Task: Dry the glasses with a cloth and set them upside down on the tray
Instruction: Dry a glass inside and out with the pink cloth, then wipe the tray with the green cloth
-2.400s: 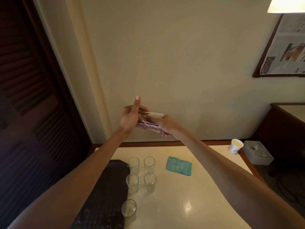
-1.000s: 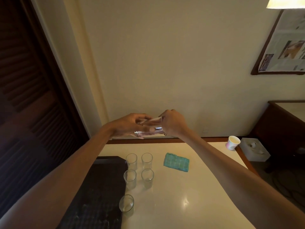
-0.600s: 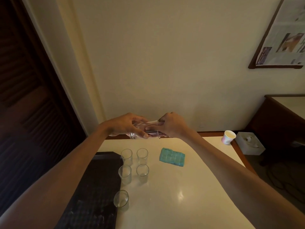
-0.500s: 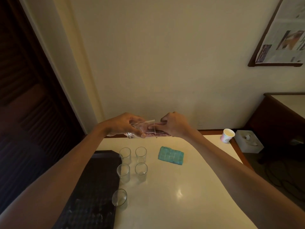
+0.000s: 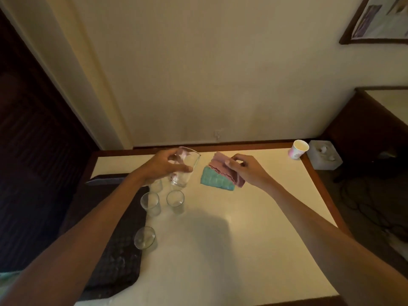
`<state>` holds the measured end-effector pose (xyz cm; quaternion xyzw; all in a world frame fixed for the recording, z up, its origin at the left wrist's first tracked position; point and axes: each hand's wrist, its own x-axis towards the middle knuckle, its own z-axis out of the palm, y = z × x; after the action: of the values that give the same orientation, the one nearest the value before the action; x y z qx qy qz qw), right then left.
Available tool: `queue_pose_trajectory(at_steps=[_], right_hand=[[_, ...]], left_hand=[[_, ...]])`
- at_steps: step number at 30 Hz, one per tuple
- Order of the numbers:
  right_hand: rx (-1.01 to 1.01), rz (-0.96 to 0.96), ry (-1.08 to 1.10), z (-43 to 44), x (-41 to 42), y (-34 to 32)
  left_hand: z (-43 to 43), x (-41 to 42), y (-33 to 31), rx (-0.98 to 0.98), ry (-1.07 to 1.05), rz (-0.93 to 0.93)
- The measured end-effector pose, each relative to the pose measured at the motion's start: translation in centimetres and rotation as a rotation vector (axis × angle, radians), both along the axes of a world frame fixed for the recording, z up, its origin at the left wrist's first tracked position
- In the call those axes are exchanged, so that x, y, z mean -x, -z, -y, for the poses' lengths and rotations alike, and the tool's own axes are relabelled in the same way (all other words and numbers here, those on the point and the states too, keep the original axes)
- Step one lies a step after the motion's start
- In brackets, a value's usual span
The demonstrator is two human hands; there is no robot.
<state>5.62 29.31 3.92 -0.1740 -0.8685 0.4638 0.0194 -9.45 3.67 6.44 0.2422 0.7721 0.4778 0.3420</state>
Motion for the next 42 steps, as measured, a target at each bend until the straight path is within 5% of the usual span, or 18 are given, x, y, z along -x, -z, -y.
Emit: queue_pose_trajectory(at_steps=[6,19,31,37,42], right_hand=[[0.253,0.132,0.208,-1.4,-2.9,6.9],[0.218,0.365,0.428,-1.2,-6.9,20.2],[0.161,0.376,0.397,-0.2,-7.5,22.6],[-0.120,0.466,0.454,0.6,-6.5,21.4],[-0.194,0.309,0.482,-0.2,-3.5,20.1]], left_hand=[[-4.3,-3.0,6.7,0.106,-0.059,-0.066],[-8.6,-9.6,17.5,0.418,0.082,-0.235],[-8.8,-11.6,19.3,0.434,0.166,-0.265],[-8.5,-8.9,17.0,0.630,0.467,-0.176],[-8.2,-4.5,15.9,0.540,0.266,-0.280]])
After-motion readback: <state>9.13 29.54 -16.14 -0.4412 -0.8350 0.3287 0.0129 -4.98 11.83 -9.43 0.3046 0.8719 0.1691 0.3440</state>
